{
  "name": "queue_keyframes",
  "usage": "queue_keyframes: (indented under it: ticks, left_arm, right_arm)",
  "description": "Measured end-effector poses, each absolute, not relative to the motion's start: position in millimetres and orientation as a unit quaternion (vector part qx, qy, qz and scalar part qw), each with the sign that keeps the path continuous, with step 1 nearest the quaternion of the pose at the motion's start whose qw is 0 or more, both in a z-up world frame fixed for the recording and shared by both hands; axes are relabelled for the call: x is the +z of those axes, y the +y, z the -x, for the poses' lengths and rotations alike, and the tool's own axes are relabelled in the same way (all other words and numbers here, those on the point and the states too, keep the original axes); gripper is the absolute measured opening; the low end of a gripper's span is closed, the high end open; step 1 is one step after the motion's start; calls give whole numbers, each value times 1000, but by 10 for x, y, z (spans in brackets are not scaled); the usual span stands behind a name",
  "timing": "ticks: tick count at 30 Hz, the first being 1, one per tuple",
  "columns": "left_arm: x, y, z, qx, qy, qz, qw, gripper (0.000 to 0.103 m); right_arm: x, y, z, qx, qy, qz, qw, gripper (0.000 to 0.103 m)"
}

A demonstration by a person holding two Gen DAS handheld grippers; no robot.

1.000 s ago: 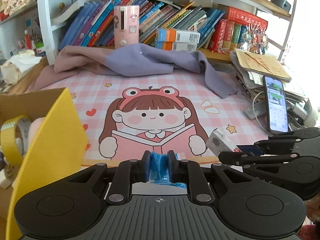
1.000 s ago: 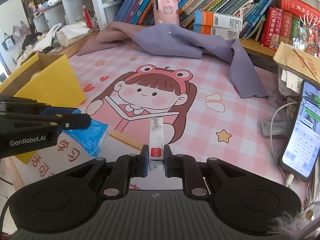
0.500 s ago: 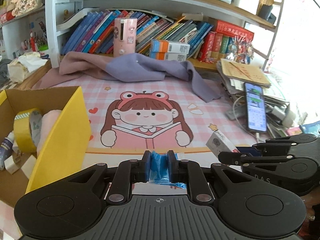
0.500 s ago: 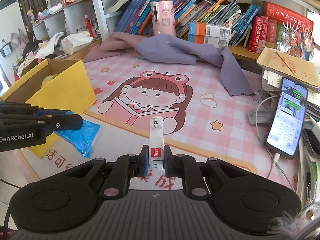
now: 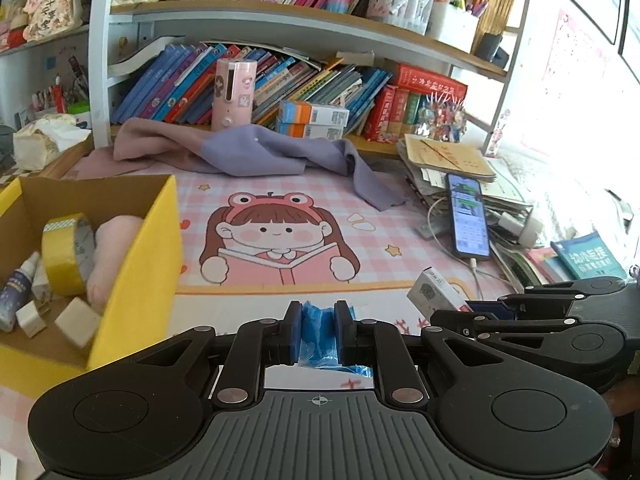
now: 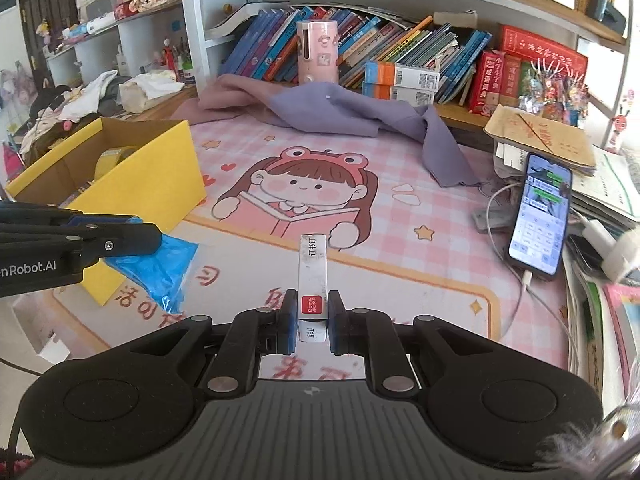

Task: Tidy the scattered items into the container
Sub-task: 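Carry the small white box and blue packet over the yellow box with both tools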

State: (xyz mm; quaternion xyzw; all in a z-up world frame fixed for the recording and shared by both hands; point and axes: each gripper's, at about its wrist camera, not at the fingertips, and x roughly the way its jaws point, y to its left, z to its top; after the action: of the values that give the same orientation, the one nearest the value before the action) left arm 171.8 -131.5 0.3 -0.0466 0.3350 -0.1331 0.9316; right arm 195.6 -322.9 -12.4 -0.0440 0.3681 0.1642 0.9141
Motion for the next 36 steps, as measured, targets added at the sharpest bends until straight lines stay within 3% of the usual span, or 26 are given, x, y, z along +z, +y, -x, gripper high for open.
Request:
queue_keyframes:
  ticks: [19, 36]
  left_arm:
    - [3, -514, -808, -143, 334, 69, 929, 15]
    - [-37, 232, -289, -77, 339, 72, 935, 15]
  right_arm:
    - [-24, -2460, -911, 153, 363, 51, 918, 14]
    - [-43, -1592, -568, 218, 369, 82, 900, 14]
